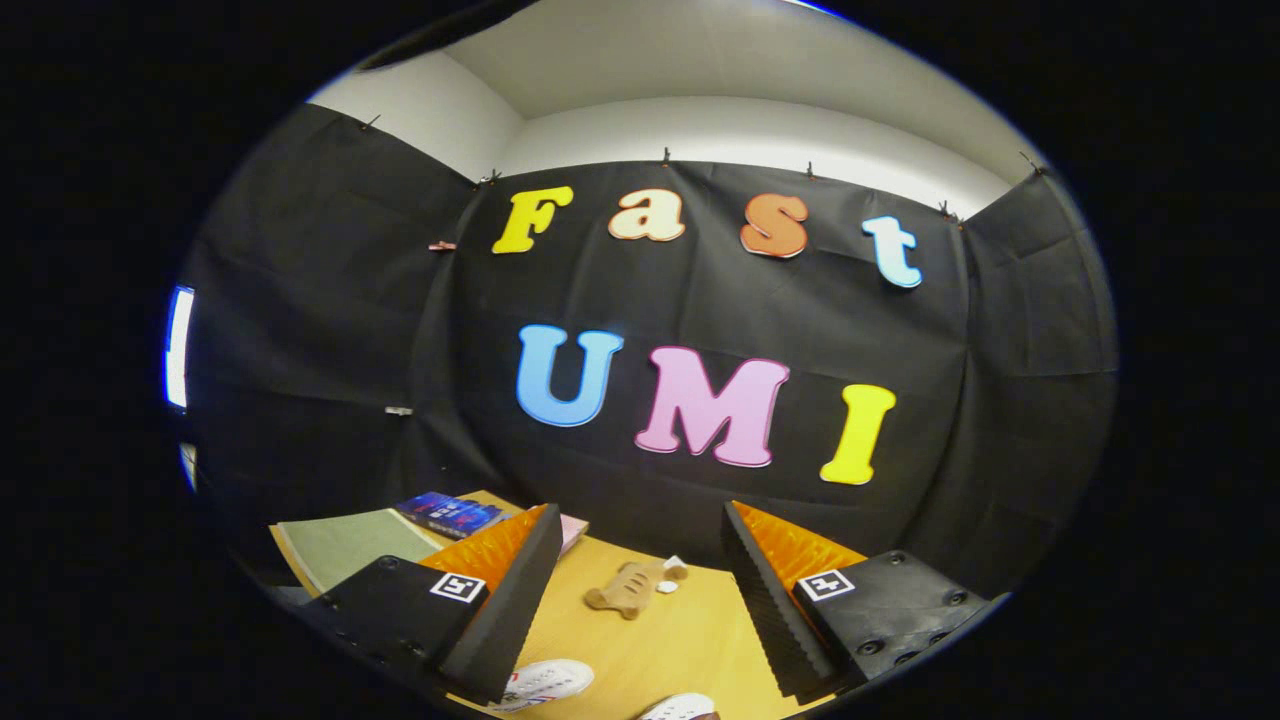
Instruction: Open the storage box then place both shoes into the box .Put the left shoe in first, then the right shoe, with the right side of both shoes facing outward in a uniform manner.
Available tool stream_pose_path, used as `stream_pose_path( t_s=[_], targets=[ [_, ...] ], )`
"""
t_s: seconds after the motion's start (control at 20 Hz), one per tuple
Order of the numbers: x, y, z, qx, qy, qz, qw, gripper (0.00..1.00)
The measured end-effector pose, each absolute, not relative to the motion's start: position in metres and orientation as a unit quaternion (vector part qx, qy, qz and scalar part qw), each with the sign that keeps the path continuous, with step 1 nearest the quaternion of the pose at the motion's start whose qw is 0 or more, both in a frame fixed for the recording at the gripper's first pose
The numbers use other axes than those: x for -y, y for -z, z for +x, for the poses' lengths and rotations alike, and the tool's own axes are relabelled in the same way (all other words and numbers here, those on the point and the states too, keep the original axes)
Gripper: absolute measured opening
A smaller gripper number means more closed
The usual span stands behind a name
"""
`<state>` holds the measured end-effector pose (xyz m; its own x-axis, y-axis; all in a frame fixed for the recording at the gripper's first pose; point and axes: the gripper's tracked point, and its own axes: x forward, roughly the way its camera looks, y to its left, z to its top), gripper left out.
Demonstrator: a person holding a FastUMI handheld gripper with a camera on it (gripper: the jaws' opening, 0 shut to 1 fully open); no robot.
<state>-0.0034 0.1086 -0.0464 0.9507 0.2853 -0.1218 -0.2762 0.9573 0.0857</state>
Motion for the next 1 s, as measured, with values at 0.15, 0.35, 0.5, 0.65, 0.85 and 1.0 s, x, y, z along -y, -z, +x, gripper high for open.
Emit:
stream_pose_path(
  t_s=[0.15, 0.35, 0.5, 0.65, 0.85, 1.0],
  targets=[
    [-0.205, 0.069, -0.029, -0.115, -0.292, 0.147, 0.938, 1.00],
    [-0.300, 0.104, -0.050, -0.201, -0.424, 0.321, 0.823, 0.99],
    [-0.340, 0.140, -0.058, -0.288, -0.453, 0.416, 0.734, 0.98],
    [-0.362, 0.174, -0.052, -0.338, -0.453, 0.472, 0.676, 0.98],
    [-0.382, 0.228, -0.060, -0.405, -0.440, 0.508, 0.620, 0.98],
    [-0.397, 0.253, -0.062, -0.439, -0.426, 0.546, 0.572, 0.98]
  ],
)
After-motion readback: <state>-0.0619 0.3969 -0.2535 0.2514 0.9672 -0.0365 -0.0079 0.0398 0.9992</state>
